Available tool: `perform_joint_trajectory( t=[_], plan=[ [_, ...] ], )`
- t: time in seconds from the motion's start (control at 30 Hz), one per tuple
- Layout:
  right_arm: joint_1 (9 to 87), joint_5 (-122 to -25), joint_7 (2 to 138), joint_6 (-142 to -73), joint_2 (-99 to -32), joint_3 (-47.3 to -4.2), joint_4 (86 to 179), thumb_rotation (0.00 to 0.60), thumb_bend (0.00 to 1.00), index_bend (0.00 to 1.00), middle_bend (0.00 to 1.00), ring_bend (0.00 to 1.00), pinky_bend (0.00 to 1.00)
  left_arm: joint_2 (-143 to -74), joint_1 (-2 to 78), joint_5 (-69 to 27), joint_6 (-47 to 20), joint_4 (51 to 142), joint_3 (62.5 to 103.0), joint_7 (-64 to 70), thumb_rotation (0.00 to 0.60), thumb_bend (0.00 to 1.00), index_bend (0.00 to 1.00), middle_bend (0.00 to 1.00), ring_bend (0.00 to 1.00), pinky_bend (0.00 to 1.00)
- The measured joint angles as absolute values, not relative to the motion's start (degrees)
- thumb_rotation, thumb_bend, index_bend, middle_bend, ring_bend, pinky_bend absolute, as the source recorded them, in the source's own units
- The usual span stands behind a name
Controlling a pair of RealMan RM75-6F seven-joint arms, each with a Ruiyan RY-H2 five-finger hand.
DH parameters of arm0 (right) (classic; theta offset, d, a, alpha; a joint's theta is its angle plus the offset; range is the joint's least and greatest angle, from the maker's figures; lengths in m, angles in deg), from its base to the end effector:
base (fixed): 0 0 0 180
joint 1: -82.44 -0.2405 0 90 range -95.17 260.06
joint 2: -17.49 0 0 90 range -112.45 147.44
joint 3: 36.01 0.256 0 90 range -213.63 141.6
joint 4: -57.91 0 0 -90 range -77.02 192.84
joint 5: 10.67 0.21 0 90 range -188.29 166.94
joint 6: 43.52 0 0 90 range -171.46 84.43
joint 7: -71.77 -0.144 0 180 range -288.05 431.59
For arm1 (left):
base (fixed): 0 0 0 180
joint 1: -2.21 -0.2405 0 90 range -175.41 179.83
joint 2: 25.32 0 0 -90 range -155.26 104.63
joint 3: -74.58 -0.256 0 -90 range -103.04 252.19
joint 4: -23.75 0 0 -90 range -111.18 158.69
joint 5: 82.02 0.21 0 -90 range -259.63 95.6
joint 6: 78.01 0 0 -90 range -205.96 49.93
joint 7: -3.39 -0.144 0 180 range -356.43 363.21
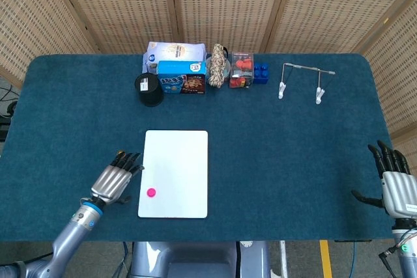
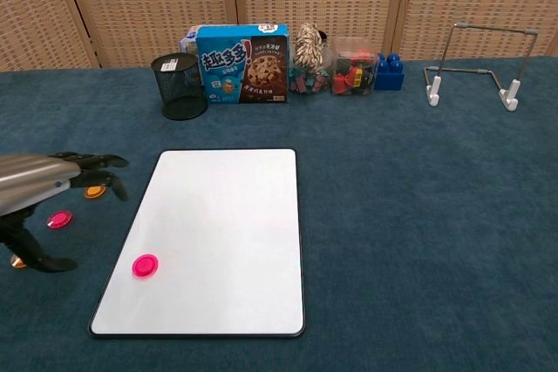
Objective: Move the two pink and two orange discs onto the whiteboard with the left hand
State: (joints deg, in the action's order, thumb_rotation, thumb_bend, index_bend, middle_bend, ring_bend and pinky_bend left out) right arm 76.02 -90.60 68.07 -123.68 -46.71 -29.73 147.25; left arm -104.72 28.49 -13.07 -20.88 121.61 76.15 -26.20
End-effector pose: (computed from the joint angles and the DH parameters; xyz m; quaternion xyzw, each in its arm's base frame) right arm -0.3294 -0.2026 0.1680 0.5629 -0.4160 0.3816 0.6037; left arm -0.2229 0.2448 0.0050 -0.7739 -0.3928 -0.2572 0.4251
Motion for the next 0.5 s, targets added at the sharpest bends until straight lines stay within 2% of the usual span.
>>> perform_joint_trajectory(
  t=[0.3, 0.5],
  plan=[
    [76.1, -90.3, 68.2, -123.6, -46.6, -29.7, 147.6, 0.6, 0.03, 0.0, 0.0, 0.0, 0.0, -102.9, 26.8, -12.1, -22.4, 112.2, 74.5, -14.5, 0.6, 0.27, 0.35, 0.0, 0.0, 0.0],
    [76.0, -90.1, 68.1, -123.5, -46.6, -29.6, 147.6, 0.6, 0.03, 0.0, 0.0, 0.0, 0.0, -104.0, 26.5, -10.4, -22.1, 110.1, 73.8, -13.0, 0.6, 0.3, 0.42, 0.0, 0.0, 0.0]
  ],
)
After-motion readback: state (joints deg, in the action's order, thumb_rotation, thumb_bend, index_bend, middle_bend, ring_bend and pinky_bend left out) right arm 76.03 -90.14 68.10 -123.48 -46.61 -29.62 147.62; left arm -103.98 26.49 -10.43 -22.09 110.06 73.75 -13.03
